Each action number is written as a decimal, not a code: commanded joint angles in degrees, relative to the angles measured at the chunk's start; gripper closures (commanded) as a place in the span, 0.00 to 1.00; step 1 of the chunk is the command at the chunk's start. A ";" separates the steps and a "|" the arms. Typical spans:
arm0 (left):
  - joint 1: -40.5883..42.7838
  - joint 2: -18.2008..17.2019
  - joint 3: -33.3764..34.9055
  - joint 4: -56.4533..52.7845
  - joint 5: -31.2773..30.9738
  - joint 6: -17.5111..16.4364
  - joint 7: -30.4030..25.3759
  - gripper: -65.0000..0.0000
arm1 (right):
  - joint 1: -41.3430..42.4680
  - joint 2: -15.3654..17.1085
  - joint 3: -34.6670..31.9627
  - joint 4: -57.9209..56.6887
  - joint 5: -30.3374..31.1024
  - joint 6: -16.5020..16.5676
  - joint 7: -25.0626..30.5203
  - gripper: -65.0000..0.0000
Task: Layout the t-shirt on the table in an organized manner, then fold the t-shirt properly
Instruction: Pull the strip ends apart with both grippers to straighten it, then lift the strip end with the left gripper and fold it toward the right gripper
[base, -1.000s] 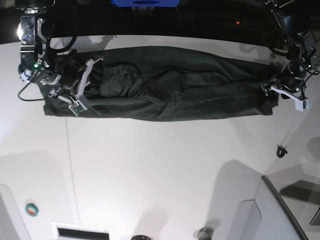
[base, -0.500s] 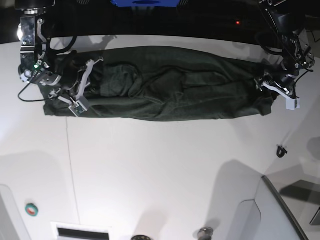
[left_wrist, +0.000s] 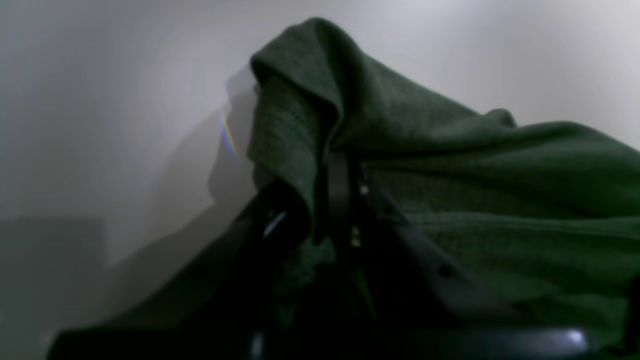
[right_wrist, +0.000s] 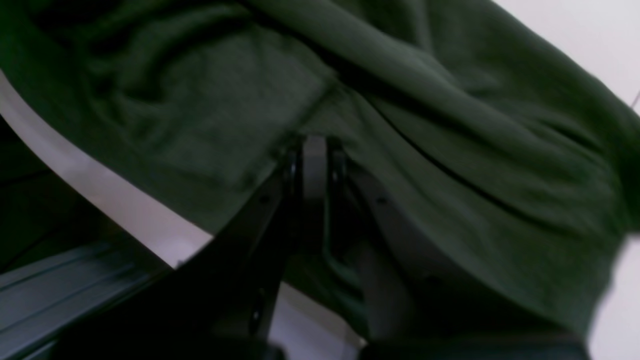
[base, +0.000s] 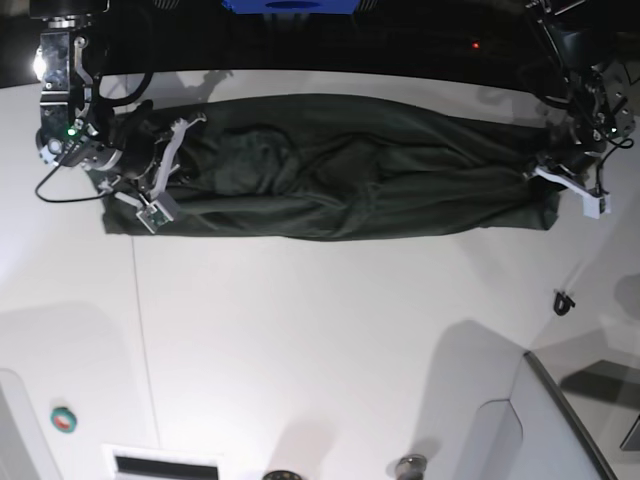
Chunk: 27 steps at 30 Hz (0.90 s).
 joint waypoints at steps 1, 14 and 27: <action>0.42 -2.32 -0.30 1.84 0.36 0.65 0.26 1.00 | 0.36 0.40 0.17 1.08 0.86 -0.01 0.93 0.97; 16.42 6.21 2.96 41.13 4.58 7.86 6.06 1.00 | 0.36 0.40 0.17 0.99 0.86 -0.01 0.93 0.97; 18.18 19.31 20.63 52.39 22.34 7.86 7.46 1.00 | -0.26 0.40 0.25 1.16 0.95 -0.01 0.93 0.98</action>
